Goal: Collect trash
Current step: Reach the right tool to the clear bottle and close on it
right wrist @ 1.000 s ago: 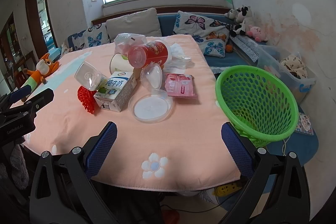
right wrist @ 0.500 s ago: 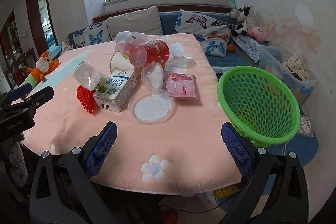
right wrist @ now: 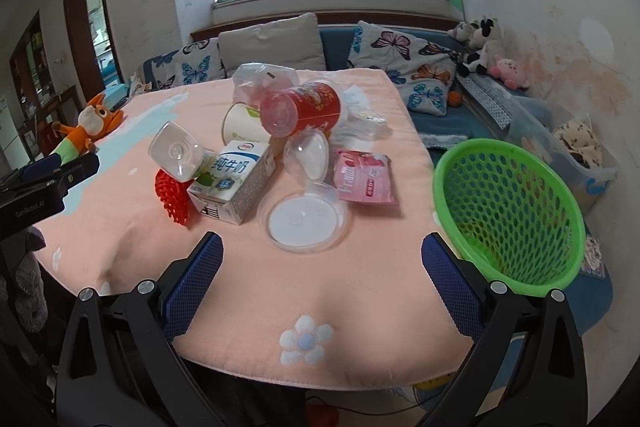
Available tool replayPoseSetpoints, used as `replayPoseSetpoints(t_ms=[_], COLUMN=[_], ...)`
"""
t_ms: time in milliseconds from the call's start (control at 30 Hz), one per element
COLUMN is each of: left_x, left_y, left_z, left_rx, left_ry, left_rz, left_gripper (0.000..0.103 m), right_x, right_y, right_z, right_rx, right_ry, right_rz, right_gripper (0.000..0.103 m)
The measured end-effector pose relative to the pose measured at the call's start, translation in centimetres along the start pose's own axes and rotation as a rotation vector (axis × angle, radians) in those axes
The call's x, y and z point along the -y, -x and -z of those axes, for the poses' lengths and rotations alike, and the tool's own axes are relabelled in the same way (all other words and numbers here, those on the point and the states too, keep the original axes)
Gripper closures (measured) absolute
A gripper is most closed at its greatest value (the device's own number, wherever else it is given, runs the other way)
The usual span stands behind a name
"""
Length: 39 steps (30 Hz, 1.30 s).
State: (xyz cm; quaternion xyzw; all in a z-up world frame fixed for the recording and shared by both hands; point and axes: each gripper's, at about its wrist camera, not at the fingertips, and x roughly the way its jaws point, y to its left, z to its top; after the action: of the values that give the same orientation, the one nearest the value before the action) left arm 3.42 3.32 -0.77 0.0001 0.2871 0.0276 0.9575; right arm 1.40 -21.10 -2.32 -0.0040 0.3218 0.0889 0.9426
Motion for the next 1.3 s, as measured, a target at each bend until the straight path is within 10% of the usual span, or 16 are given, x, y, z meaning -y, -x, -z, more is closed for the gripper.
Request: replayPoseSetpoints(t_ms=[867,1300], left_x=[-6.2,-7.8], left_y=[-3.9,-6.2], left_z=[-0.2,-0.1], left_rx=[-0.091,-0.132], left_ry=[0.084,0.119], left_rz=[-0.113,-0.112], left_gripper=[0.007,0.007], right_x=[-10.0,-11.8], right_y=[-8.6,-11.6], right_z=[-4.0,-5.9], right_rx=[0.027,0.023], right_ry=[0.394,0.452], right_rz=[-0.224,-0.273], right_gripper=[0.019,0.053])
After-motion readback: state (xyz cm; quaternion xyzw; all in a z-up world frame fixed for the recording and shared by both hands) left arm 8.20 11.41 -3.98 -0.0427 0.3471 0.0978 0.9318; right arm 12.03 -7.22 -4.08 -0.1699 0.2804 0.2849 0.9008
